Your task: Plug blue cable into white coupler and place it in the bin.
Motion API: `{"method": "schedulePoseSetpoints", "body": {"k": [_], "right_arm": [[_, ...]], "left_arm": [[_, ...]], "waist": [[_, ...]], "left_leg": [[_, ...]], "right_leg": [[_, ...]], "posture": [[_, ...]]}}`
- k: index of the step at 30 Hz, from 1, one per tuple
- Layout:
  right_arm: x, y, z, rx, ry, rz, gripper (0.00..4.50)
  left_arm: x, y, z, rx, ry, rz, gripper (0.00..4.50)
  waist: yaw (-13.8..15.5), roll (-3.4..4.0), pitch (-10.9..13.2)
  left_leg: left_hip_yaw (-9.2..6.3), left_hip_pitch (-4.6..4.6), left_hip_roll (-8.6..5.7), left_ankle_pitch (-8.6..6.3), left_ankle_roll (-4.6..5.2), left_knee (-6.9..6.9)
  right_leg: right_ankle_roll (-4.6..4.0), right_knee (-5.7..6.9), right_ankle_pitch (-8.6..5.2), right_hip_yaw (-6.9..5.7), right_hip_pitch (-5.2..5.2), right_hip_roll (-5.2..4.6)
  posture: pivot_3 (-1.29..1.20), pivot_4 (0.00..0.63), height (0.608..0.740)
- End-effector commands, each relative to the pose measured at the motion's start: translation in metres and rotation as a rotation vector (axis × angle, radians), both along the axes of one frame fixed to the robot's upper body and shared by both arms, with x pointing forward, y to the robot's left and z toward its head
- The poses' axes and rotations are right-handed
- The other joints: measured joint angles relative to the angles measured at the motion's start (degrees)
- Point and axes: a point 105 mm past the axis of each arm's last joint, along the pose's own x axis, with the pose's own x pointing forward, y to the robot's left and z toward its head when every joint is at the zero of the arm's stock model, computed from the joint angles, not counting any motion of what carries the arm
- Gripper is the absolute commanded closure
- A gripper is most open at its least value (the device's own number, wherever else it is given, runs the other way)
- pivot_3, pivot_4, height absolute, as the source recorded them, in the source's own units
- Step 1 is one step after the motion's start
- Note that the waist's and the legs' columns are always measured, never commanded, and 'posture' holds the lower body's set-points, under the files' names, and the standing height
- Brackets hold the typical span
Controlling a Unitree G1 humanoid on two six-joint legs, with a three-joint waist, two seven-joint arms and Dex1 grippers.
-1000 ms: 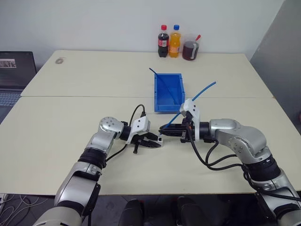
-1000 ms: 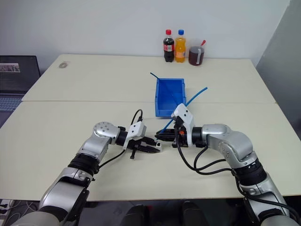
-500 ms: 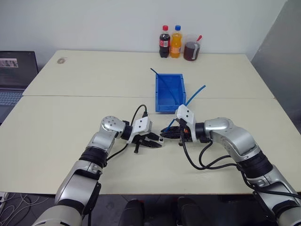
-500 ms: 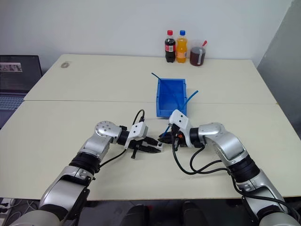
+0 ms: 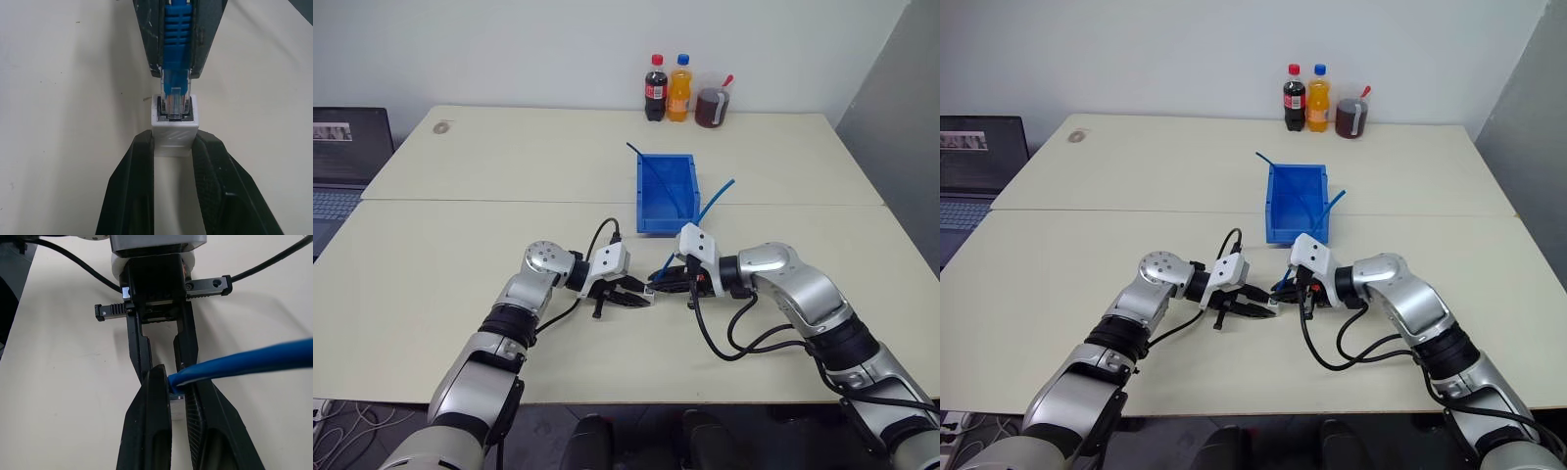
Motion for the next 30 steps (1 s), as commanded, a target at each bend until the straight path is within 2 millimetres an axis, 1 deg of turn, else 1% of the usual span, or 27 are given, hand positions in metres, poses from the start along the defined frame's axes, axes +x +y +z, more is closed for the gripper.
{"method": "schedulePoseSetpoints", "body": {"k": [1,5,9,12,15,17,19,20,22,24,26,27,30], "right_arm": [[-0.002,-0.001,-0.018,-0.085,0.020,0.026,4.37],[-0.001,0.000,-0.028,-0.167,-0.003,0.067,4.37],[0.002,0.002,-0.033,-0.210,0.008,0.096,4.37],[0.001,-0.001,-0.042,-0.252,0.032,0.115,4.37],[0.001,-0.005,-0.050,-0.254,0.049,0.102,4.37],[0.005,-0.005,-0.046,-0.215,0.059,0.061,4.37],[0.015,-0.006,-0.033,-0.135,0.078,-0.011,4.37],[0.019,-0.007,-0.025,-0.087,0.095,-0.050,4.37],[0.025,-0.013,-0.011,-0.001,0.149,-0.114,4.37],[0.031,-0.020,0.005,0.086,0.218,-0.175,4.37],[0.042,-0.029,0.026,0.183,0.278,-0.245,4.37],[0.045,-0.031,0.032,0.211,0.295,-0.265,4.37],[0.077,-0.043,0.069,0.327,0.336,-0.390,4.37]], "left_arm": [[0.000,-0.002,-0.002,0.028,-0.005,0.000,3.74],[0.000,0.000,-0.003,0.029,-0.005,0.003,3.74],[0.001,-0.002,-0.002,0.027,-0.010,0.007,3.74],[0.002,-0.003,-0.001,0.023,-0.015,0.010,3.74],[0.004,-0.002,0.000,0.026,-0.036,0.023,3.74],[0.006,-0.003,0.004,0.000,-0.052,0.047,3.04],[0.005,0.000,0.009,-0.017,-0.042,0.058,2.69],[0.005,0.002,0.011,-0.023,-0.045,0.071,2.44],[0.006,0.008,0.018,-0.042,-0.057,0.108,2.14],[0.005,0.014,0.028,-0.070,-0.065,0.151,1.69],[0.002,0.022,0.043,-0.111,-0.075,0.204,1.29],[0.000,0.024,0.047,-0.123,-0.077,0.222,1.08],[0.000,0.034,0.072,-0.214,-0.139,0.370,0.43]], "waist": [[0.00,0.00,-0.03],[-0.02,0.02,-0.08],[-0.02,0.01,-0.13],[-0.03,0.03,-0.24],[-0.03,0.02,-0.35],[-0.02,0.01,-0.38],[-0.06,0.01,-0.37],[-0.08,0.01,-0.37],[-0.19,0.01,-0.36],[-0.18,0.04,-0.33],[-0.26,0.06,-0.21],[-0.28,0.08,-0.17],[-0.38,0.16,-0.09]], "left_leg": [[0.00,0.01,0.00,0.00,0.00,0.00],[0.03,0.07,0.00,0.00,0.00,0.00],[0.03,0.12,0.00,0.00,0.00,-0.01],[0.04,0.18,0.00,0.00,0.00,-0.02],[0.04,0.27,0.01,0.00,0.00,-0.03],[0.03,0.40,0.01,0.00,0.00,-0.04],[0.05,0.85,0.03,-0.01,0.00,-0.11],[0.04,0.94,0.02,-0.01,0.00,-0.11],[0.04,0.93,0.04,-0.01,0.00,-0.10],[0.02,0.91,0.07,0.00,0.00,-0.10],[0.01,0.86,0.09,-0.01,0.00,-0.11],[0.01,0.81,0.12,-0.01,0.00,-0.12],[0.02,0.71,0.08,-0.01,0.00,-0.15]], "right_leg": [[0.00,0.00,0.00,0.00,0.01,0.00],[0.00,0.01,0.00,0.04,0.04,0.00],[0.01,0.01,0.00,0.04,0.07,0.00],[0.01,0.02,0.00,0.04,0.11,0.00],[0.01,0.02,-0.01,0.04,0.19,0.01],[0.02,-0.01,-0.01,0.04,0.37,0.01],[0.02,-0.11,-0.04,0.04,0.85,0.01],[0.00,-0.10,-0.05,0.05,0.93,0.01],[-0.02,-0.09,-0.07,0.05,0.92,0.02],[-0.04,-0.07,-0.07,0.06,0.90,0.03],[-0.06,-0.07,-0.08,0.06,0.86,0.03],[-0.08,-0.07,-0.08,0.11,0.81,0.02],[-0.09,-0.06,-0.08,0.11,0.65,-0.02]], "posture": [[0.00,0.150,0.740],[0.00,0.150,0.740],[0.00,0.150,0.740],[0.00,0.150,0.740],[0.00,0.150,0.740],[0.00,0.150,0.740],[0.00,0.150,0.740],[0.00,0.150,0.740],[0.00,0.150,0.740],[0.00,0.150,0.740],[0.00,0.150,0.740],[0.00,0.150,0.740],[0.00,0.150,0.740]]}}
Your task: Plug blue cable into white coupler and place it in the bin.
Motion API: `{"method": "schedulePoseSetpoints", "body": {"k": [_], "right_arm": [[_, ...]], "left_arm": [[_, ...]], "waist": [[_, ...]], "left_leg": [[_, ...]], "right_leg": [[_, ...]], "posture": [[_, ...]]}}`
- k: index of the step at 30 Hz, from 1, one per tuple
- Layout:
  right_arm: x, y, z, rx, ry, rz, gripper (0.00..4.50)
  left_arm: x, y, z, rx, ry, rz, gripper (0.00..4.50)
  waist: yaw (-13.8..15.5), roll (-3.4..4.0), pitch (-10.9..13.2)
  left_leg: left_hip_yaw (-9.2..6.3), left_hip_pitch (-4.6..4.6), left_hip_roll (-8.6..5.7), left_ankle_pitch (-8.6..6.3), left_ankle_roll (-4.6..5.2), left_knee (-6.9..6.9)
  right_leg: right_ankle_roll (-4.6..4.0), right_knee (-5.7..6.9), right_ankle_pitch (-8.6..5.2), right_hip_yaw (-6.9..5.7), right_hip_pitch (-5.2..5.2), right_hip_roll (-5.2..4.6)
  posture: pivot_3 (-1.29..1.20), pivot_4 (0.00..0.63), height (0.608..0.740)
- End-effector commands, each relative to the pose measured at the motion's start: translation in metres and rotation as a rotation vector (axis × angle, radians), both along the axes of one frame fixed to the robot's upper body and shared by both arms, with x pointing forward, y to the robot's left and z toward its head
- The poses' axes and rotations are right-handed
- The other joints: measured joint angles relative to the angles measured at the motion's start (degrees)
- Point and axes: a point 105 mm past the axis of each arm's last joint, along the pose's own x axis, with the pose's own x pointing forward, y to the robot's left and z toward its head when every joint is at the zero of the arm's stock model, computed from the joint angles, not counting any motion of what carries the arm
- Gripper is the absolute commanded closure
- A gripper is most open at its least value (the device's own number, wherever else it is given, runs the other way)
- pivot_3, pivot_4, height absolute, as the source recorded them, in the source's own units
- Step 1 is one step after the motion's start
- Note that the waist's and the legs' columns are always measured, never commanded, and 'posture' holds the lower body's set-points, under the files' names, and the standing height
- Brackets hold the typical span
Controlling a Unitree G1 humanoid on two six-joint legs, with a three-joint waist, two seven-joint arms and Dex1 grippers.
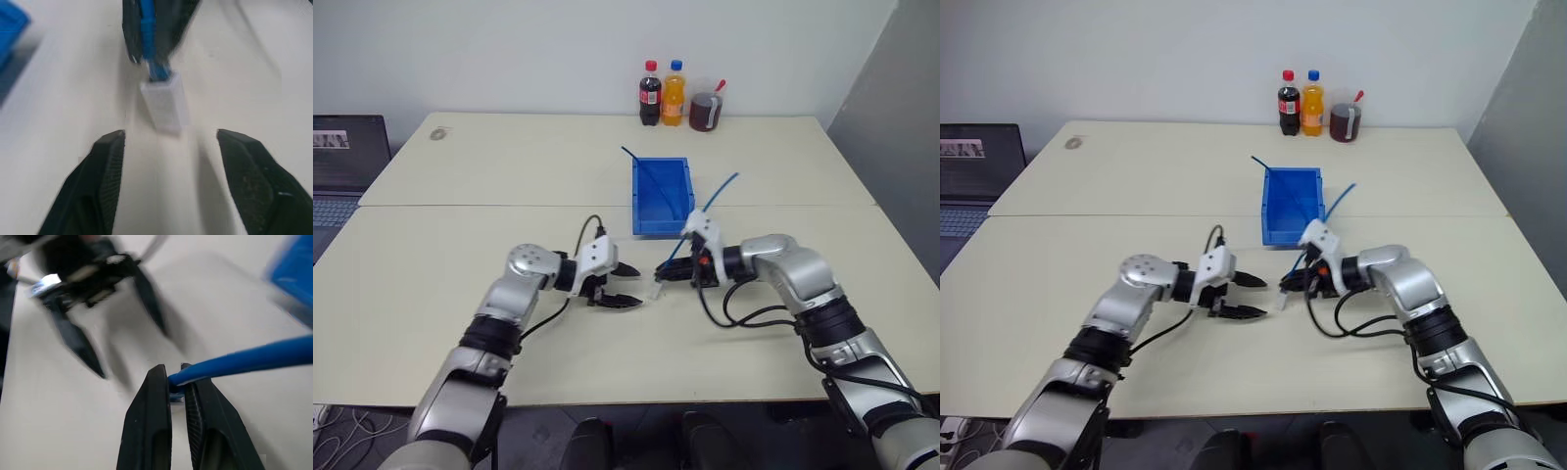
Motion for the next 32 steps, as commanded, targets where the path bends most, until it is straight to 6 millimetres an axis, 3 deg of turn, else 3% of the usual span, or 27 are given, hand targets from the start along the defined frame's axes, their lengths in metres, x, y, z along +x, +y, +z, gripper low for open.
{"method": "schedulePoseSetpoints", "body": {"k": [1,2,8,10,16,20,26,32], "right_arm": [[0.041,-0.009,0.067,0.159,-0.021,-0.149,4.37],[0.049,-0.010,0.075,0.173,-0.024,-0.173,4.37],[0.089,-0.001,0.103,0.186,-0.086,-0.312,4.37],[0.097,0.001,0.102,0.158,-0.114,-0.359,3.69],[0.103,0.011,0.098,0.102,-0.171,-0.395,2.47],[0.105,0.010,0.100,0.083,-0.201,-0.409,1.54],[0.110,-0.015,0.106,-0.035,-0.313,-0.425,0.26],[0.108,-0.063,0.099,-0.111,-0.343,-0.451,0.26]], "left_arm": [[-0.001,0.004,0.048,-0.144,-0.133,0.165,0.23],[-0.002,0.004,0.053,-0.170,-0.146,0.205,0.04],[-0.011,0.003,0.072,-0.324,-0.207,0.455,0.01],[-0.014,0.003,0.072,-0.344,-0.212,0.511,0.00],[-0.025,0.011,0.070,-0.364,-0.210,0.617,0.00],[-0.022,0.021,0.070,-0.375,-0.222,0.703,0.00],[-0.012,0.032,0.075,-0.439,-0.220,0.810,0.00],[-0.004,0.044,0.074,-0.488,-0.186,0.900,0.00]], "waist": [[-0.47,0.08,0.24],[-0.41,0.14,0.29],[-0.89,0.14,0.31],[-0.91,0.13,0.32],[-0.71,0.14,0.32],[-0.69,0.15,0.32],[-0.32,0.15,0.32],[0.19,0.14,0.32]], "left_leg": [[-0.01,-0.01,0.01,0.00,0.00,-0.02],[-0.01,-0.01,0.03,0.00,0.00,-0.03],[0.11,-0.07,0.00,-0.01,0.00,-0.23],[0.16,-0.10,0.00,-0.01,0.00,-0.30],[0.09,-0.82,0.00,0.00,-0.02,-0.08],[0.07,-0.82,0.00,0.00,-0.02,-0.07],[0.02,-0.82,-0.05,0.01,-0.02,-0.02],[0.05,-0.85,-0.09,0.00,-0.02,-0.05]], "right_leg": [[0.00,0.01,0.00,0.05,-0.04,0.00],[0.01,0.03,0.00,0.17,-0.12,-0.03],[-0.25,-0.07,0.14,0.15,-0.16,-0.04],[-0.27,-0.16,0.15,0.23,-0.16,-0.05],[-0.30,-0.02,0.17,0.23,-0.80,-0.12],[-0.29,-0.01,0.17,0.22,-0.80,-0.15],[-0.29,0.00,0.17,0.14,-0.79,-0.13],[-0.29,-0.06,0.17,0.16,-0.79,-0.14]], "posture": [[0.00,0.150,0.740],[0.00,0.150,0.740],[0.00,0.150,0.740],[0.00,0.150,0.740],[0.00,0.150,0.740],[0.00,0.150,0.740],[0.00,0.150,0.740],[0.00,0.150,0.740]]}}
